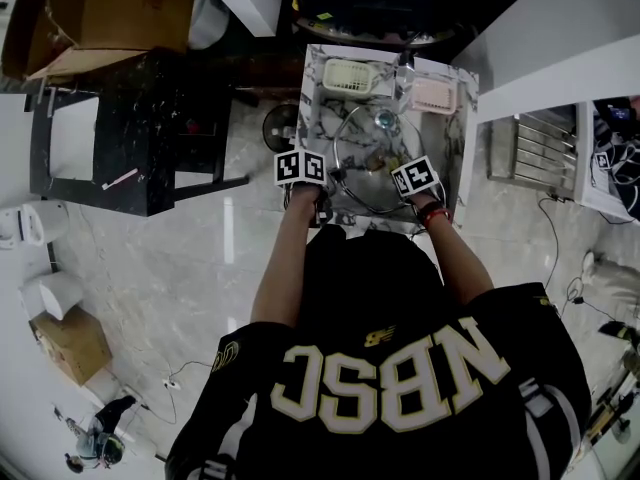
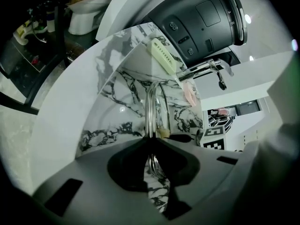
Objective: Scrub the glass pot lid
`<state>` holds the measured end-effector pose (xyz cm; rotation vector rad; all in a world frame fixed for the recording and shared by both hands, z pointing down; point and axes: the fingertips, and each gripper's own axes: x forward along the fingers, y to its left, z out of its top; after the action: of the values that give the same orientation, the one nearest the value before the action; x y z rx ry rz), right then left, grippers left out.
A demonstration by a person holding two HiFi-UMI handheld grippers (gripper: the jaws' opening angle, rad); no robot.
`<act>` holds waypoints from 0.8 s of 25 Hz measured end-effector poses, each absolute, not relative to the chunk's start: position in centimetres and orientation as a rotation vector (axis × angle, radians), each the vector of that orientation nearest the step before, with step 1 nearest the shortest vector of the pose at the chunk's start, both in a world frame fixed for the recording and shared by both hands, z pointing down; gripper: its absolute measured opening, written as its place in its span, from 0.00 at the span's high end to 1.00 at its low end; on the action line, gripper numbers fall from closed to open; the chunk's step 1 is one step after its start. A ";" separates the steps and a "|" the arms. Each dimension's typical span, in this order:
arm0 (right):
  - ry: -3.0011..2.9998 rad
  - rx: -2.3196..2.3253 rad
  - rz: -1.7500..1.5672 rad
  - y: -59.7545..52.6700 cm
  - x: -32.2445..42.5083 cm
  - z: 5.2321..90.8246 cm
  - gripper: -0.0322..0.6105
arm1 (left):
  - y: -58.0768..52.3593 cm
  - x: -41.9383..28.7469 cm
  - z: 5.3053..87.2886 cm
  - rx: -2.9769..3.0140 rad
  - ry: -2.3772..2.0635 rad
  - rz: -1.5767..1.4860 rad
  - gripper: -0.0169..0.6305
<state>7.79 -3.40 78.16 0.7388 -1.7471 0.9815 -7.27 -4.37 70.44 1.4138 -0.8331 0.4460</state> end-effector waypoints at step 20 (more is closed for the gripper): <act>-1.958 0.735 1.029 -8.8 0.6 75.9 0.83 | -4.0 -7.4 70.9 1.419 -0.857 0.531 0.87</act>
<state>0.62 -8.79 75.87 0.7346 -1.9582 1.0291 -7.37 -4.03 70.91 1.4186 -0.8574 0.5305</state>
